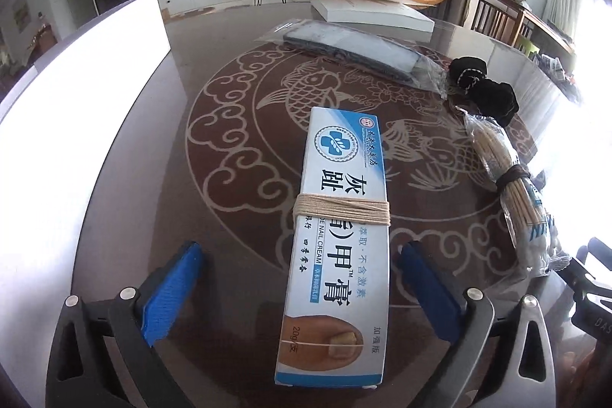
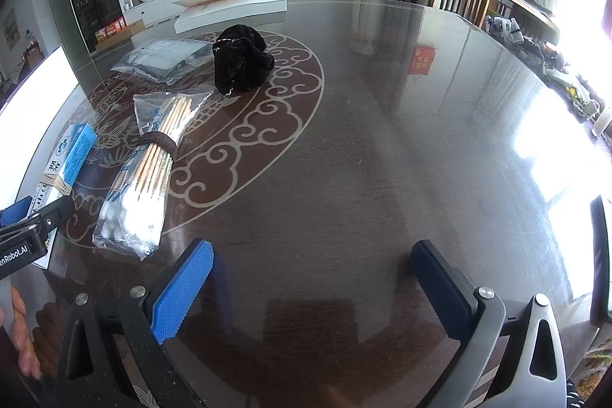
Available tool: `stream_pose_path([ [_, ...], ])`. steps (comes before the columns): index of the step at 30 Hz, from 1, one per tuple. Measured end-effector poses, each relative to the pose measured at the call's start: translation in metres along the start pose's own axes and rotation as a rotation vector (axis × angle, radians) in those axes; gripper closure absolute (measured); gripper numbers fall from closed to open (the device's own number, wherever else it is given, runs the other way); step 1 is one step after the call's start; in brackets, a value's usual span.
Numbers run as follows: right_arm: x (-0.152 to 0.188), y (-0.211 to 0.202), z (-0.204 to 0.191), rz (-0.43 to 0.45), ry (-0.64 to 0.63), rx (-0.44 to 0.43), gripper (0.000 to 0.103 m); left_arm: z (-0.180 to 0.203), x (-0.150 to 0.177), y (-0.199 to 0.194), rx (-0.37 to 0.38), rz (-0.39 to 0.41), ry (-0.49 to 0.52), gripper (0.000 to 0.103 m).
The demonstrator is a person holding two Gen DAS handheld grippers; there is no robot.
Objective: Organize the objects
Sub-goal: 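Lift the ointment box with the left tool while the right tool approaches the cotton swab bag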
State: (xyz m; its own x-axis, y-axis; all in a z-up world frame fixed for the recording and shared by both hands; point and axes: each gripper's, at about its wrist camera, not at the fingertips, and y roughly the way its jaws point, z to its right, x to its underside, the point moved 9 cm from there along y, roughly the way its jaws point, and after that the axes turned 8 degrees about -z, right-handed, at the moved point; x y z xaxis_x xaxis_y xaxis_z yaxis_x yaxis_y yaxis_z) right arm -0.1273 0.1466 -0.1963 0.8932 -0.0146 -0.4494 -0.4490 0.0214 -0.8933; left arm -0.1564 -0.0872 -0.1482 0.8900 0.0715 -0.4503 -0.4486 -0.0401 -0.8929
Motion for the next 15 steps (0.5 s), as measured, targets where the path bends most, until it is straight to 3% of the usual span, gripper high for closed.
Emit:
stream_pose_path([
  [15,-0.0001,0.0005,0.0000,0.000,0.000,0.000,0.000,0.0002,0.0000,-0.0001,0.000,0.005,-0.001,0.000],
])
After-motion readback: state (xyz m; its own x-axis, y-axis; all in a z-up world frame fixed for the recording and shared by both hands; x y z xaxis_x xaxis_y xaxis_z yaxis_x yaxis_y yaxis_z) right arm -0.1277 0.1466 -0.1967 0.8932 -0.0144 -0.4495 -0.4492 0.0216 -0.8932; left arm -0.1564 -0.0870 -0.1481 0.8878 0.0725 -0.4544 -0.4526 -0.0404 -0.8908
